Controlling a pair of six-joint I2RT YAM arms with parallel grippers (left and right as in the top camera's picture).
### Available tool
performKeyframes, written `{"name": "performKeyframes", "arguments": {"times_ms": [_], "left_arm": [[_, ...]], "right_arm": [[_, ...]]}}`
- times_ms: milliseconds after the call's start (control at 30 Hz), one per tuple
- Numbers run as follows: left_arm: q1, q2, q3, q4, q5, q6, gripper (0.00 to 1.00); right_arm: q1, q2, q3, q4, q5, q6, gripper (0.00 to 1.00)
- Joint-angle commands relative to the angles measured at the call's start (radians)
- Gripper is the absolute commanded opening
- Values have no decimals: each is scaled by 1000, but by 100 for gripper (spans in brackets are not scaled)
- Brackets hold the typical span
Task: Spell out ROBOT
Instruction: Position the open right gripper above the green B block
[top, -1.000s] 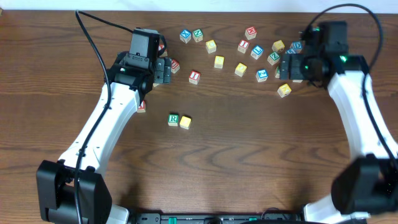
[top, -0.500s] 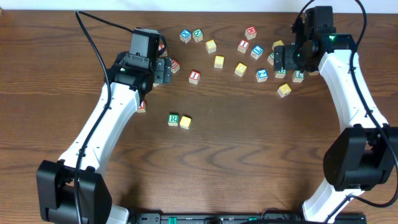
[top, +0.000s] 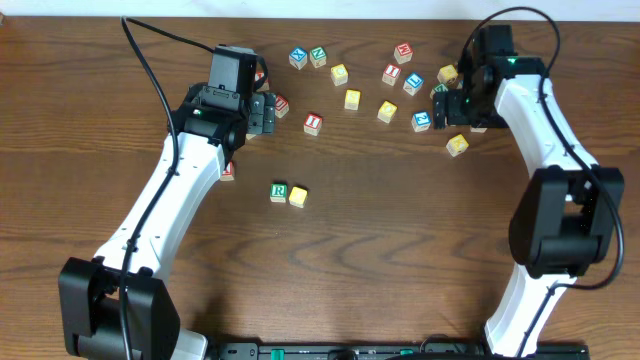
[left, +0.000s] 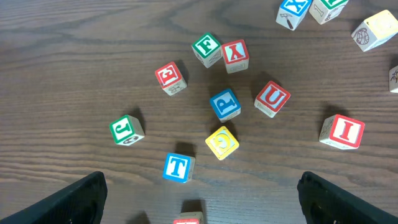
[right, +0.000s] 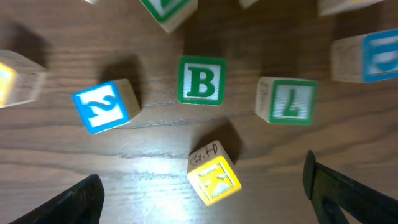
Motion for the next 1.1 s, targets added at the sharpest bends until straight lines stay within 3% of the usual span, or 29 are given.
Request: {"name": "performKeyframes", "arguments": {"times_ms": [0, 267, 633, 1067], "left_arm": [[4, -25, 28, 0, 5, 18, 96], [4, -25, 28, 0, 5, 26, 96], [4, -25, 28, 0, 5, 29, 96], [4, -25, 28, -3, 5, 32, 96]], "right_arm": [[-4, 34, 19, 5, 11, 17, 98], [-4, 37, 35, 31, 8, 18, 97], [-5, 44, 190, 11, -33, 21, 98], [-8, 274, 433, -154, -34, 5, 93]]}}
